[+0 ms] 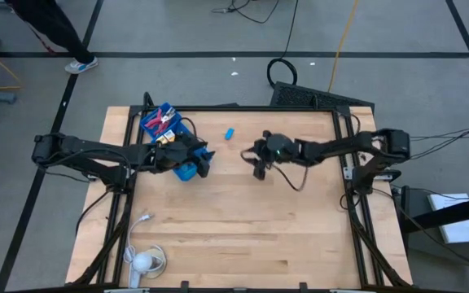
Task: Pick & Place School Supplies
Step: Put the blue eraser into the bottom blue bin
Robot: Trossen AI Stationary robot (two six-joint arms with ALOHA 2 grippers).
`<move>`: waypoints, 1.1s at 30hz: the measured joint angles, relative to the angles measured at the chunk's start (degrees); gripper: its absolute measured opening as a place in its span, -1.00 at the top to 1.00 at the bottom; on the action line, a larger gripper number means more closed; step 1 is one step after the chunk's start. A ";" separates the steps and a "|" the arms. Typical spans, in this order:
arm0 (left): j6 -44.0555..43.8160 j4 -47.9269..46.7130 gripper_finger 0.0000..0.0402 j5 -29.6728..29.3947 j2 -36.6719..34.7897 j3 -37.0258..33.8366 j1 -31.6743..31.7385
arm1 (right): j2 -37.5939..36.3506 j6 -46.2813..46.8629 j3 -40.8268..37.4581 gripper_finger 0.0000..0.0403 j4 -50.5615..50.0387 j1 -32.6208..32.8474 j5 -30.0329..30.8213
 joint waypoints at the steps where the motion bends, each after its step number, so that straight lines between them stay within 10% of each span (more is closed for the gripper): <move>1: 0.65 0.19 -0.14 -0.44 -0.15 0.02 0.00 | 0.92 0.01 0.71 0.19 -0.14 -1.35 -1.02; 19: 3.96 -0.29 -0.14 -1.07 -0.29 0.00 0.55 | 33.60 -5.09 52.80 -0.12 -36.83 -15.01 -4.67; 33: 3.61 -0.64 -0.14 1.76 -0.27 0.00 -0.07 | 39.43 -23.73 59.23 0.00 -55.75 -19.62 -15.37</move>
